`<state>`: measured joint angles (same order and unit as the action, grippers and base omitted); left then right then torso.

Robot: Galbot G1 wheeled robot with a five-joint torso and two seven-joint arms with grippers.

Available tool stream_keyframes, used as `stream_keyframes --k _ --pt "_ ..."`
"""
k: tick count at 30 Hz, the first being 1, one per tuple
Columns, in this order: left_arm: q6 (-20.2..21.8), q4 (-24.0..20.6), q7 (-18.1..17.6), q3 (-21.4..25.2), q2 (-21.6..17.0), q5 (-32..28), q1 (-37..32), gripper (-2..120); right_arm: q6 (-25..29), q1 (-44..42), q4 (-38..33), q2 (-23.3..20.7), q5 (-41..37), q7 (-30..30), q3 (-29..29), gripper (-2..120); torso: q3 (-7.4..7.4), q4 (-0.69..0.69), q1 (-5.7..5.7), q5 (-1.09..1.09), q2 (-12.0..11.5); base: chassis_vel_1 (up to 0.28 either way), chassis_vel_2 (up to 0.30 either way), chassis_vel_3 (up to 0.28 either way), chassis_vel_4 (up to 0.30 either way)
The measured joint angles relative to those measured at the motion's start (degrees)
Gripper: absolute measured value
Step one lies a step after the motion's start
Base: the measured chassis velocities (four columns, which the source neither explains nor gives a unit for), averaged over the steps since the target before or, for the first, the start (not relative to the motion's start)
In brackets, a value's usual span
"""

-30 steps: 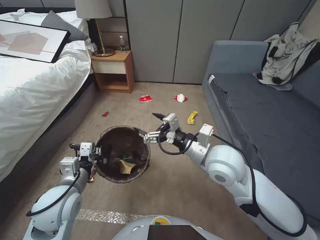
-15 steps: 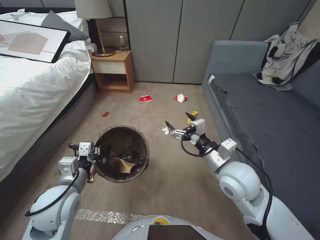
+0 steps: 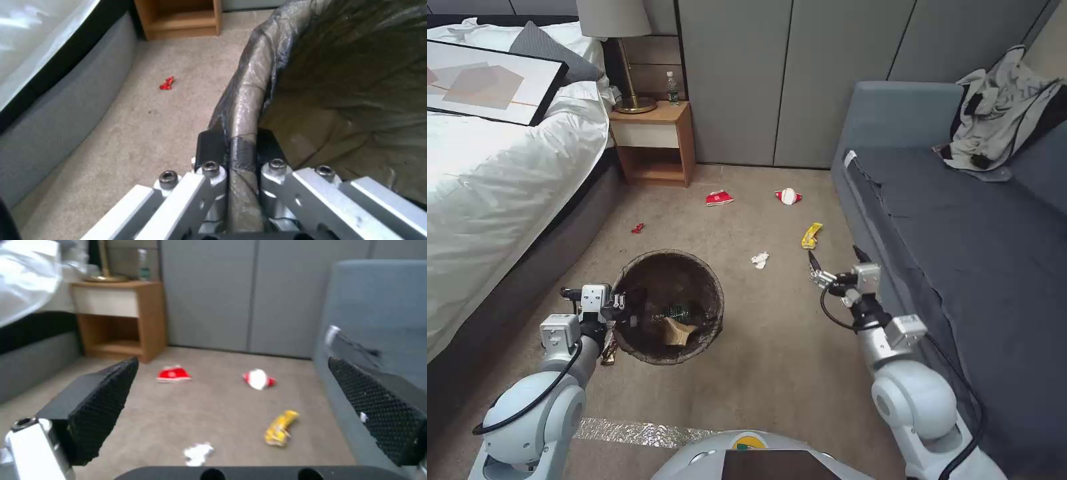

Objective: Pick up the trash bin, then pick up the garbage from the floor and place it into the trash bin.

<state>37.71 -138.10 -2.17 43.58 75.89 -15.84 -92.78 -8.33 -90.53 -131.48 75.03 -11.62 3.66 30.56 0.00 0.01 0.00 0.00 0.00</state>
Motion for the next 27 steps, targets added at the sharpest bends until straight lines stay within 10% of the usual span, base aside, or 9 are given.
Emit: stream_keyframes --k 27 --pt "-0.39 -0.06 0.72 0.56 -0.15 1.13 -0.41 3 9.79 -13.39 0.25 6.71 2.83 -5.82 7.67 100 0.00 -0.01 0.00 0.00 0.00 -0.010 0.009 0.009 -0.012"
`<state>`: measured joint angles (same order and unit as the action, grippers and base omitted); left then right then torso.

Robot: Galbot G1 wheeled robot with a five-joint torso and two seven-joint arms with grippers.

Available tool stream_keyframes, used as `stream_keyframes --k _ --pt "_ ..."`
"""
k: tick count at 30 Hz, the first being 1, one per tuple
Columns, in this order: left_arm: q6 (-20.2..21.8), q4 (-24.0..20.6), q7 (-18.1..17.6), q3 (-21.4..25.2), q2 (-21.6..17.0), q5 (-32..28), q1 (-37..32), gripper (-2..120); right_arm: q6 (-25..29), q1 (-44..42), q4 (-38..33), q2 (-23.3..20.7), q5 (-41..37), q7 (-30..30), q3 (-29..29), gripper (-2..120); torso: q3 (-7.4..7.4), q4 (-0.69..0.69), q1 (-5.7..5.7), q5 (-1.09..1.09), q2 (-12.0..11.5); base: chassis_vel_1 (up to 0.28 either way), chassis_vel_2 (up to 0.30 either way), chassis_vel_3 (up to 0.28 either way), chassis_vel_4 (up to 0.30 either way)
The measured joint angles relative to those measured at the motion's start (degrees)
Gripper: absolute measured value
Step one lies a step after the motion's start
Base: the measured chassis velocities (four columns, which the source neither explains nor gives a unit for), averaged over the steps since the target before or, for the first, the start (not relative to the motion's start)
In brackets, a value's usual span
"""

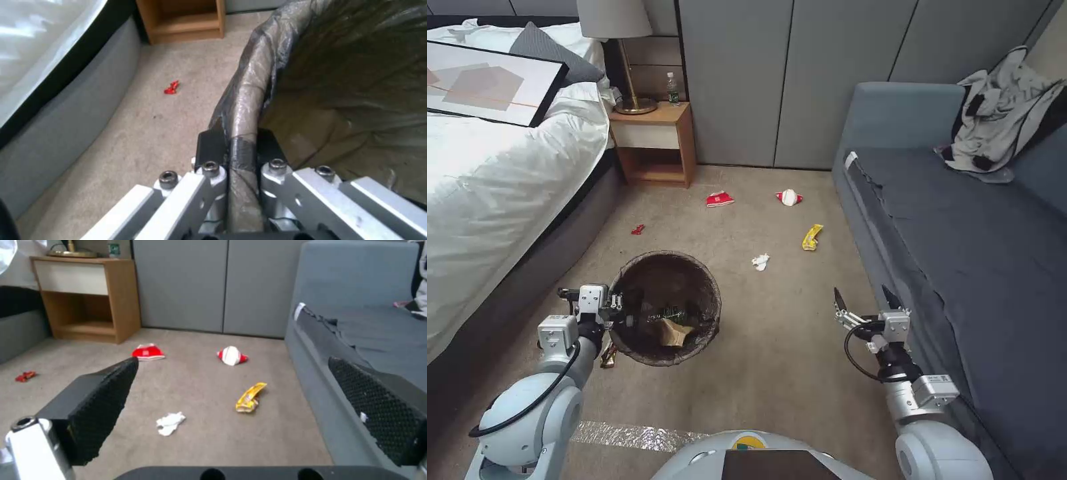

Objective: Pick up the trash bin, then pick up the garbage from the floor and place it into the trash bin.

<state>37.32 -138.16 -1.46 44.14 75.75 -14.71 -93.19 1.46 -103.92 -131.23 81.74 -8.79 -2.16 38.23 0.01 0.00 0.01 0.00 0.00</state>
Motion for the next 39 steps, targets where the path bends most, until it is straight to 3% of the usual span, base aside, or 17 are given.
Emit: stream_keyframes --k 39 --pt "-0.16 0.47 0.05 -0.14 0.10 -0.06 0.25 3 -1.57 0.94 -0.09 -0.23 -0.37 0.49 -1.79 100 -0.01 0.01 0.00 0.01 0.00 -0.128 0.134 0.127 -0.129"
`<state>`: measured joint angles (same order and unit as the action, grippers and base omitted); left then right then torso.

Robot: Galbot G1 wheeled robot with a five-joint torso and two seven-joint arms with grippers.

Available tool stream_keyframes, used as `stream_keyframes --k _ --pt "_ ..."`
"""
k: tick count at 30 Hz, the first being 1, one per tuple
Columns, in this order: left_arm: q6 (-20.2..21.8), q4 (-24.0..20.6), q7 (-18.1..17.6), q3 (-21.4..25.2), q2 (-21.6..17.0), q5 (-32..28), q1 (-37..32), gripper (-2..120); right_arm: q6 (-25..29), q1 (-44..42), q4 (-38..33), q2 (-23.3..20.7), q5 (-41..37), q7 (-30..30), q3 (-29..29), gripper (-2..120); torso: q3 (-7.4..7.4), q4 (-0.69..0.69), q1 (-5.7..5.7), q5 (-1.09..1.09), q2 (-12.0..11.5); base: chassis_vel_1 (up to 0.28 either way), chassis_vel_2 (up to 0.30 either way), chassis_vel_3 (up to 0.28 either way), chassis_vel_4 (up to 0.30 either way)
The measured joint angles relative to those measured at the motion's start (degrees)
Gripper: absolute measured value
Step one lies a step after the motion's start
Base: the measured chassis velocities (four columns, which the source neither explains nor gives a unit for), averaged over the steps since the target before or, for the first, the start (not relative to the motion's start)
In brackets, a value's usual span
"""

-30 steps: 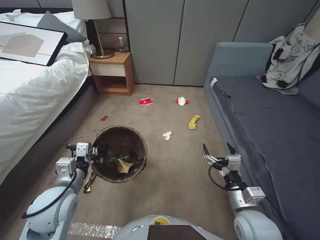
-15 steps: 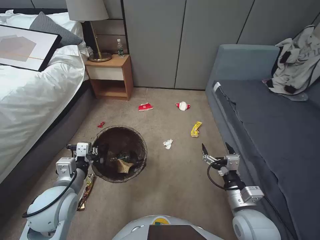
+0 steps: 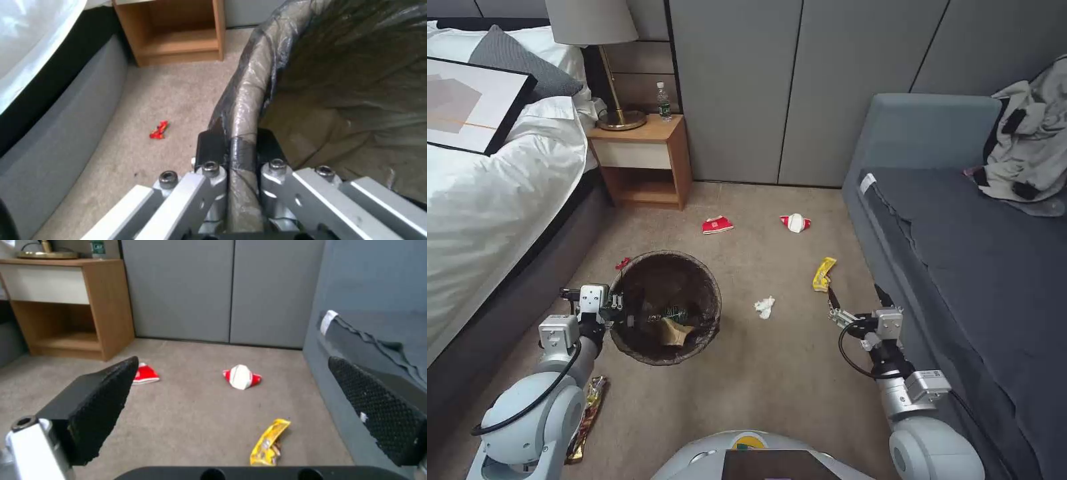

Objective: Pick up the trash bin, then pick up the garbage from the floor and place it into the trash bin.

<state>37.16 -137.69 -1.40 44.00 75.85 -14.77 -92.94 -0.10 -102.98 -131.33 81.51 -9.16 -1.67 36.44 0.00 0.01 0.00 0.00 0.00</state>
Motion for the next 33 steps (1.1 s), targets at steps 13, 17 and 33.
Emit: stream_keyframes --k 13,17,33 --pt "-0.03 -0.08 -0.01 -0.04 0.07 -0.01 -0.03 3 -0.24 0.15 -0.03 -0.12 0.00 0.09 -0.55 100 0.00 0.00 0.00 0.00 0.00 -0.132 0.119 0.122 -0.127" --pt "-0.03 -0.12 -0.02 -0.08 0.14 0.01 -0.08 3 -0.27 0.15 -0.03 -0.16 0.00 0.09 -0.66 100 0.00 -0.01 0.00 0.00 0.00 -0.120 0.120 0.113 -0.122" --pt "-0.06 -0.49 -0.04 -0.14 0.04 -0.02 -0.30 3 -5.58 4.18 2.03 -4.85 -3.19 -0.09 -2.93 100 0.01 0.00 0.00 0.00 0.00 -0.069 0.071 0.067 -0.071"
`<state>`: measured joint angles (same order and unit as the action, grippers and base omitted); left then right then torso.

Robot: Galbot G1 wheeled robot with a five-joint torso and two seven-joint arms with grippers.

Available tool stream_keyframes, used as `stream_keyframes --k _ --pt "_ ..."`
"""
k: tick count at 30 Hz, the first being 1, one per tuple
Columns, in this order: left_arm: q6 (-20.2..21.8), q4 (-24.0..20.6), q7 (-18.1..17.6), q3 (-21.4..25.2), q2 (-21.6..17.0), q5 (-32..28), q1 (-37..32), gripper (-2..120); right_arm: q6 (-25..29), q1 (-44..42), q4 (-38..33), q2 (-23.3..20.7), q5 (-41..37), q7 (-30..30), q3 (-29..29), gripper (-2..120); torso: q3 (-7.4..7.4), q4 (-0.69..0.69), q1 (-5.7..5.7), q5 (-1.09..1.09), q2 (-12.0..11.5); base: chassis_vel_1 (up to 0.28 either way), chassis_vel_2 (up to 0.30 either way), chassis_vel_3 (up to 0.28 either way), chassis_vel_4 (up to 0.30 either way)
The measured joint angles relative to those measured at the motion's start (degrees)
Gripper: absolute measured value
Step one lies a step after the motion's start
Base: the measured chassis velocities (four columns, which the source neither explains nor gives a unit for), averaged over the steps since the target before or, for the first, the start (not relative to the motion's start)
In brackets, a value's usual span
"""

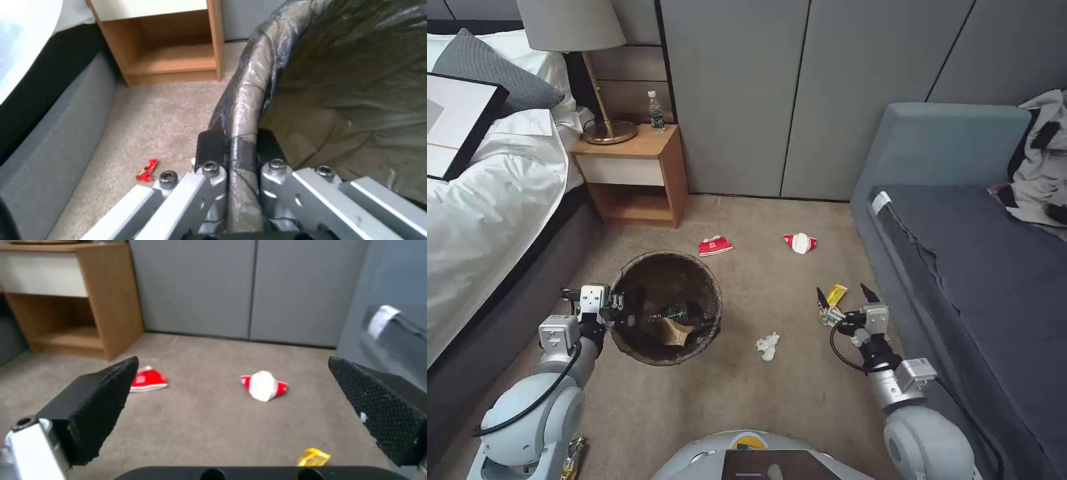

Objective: Pick up the trash bin, then pick up the garbage from the floor and place it into the trash bin.

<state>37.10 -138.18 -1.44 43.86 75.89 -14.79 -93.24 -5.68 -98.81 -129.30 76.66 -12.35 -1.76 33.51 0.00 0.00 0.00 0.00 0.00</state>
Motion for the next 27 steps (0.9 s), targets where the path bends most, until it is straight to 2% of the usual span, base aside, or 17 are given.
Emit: stream_keyframes --k 8,9,11,12,15,18,27 --pt "0.02 -0.42 0.00 0.26 -0.15 -0.08 -0.26 3 -4.53 5.18 3.07 -4.57 -2.54 -1.61 -2.87 100 0.00 -0.02 0.00 0.00 0.00 0.000 0.000 0.000 0.000" --pt "0.04 -0.50 -0.02 0.30 -0.15 -0.09 -0.33 3 -5.36 6.26 3.91 -5.65 -3.24 -2.34 -3.46 100 0.00 0.02 0.00 -0.01 0.00 0.000 0.000 0.000 0.000" --pt "0.09 -0.68 -0.01 0.31 -0.17 -0.13 -0.47 3 -7.15 8.98 6.38 -9.50 -4.80 -4.10 -4.90 100 0.00 -0.02 0.00 -0.02 0.00 0.000 0.000 0.000 0.000" --pt "0.09 -0.68 -0.01 0.31 -0.17 -0.13 -0.47 3 -7.15 8.98 6.38 -9.50 -4.80 -4.10 -4.90 100 0.00 -0.02 0.00 -0.02 0.00 0.000 0.000 0.000 0.000" --pt "0.17 -0.96 -0.06 0.44 -0.24 -0.22 -0.56 3 -9.40 11.55 9.45 -14.33 -6.66 -7.12 -6.62 100 0.00 -0.01 0.00 -0.01 0.00 0.000 0.000 0.000 0.000" --pt "0.26 -1.14 -0.12 0.55 -0.32 -0.35 -0.61 3 -10.59 12.97 11.61 -16.70 -7.97 -9.09 -8.10 100 -0.01 0.02 0.00 -0.01 0.00 0.000 0.000 0.000 0.000" --pt "0.38 -1.52 -0.36 0.76 -0.37 -0.43 -0.86 3 -12.94 18.17 20.17 -18.94 -8.86 -11.87 -14.22 100 0.00 0.00 0.00 0.00 0.00 0.000 0.000 0.000 0.000"
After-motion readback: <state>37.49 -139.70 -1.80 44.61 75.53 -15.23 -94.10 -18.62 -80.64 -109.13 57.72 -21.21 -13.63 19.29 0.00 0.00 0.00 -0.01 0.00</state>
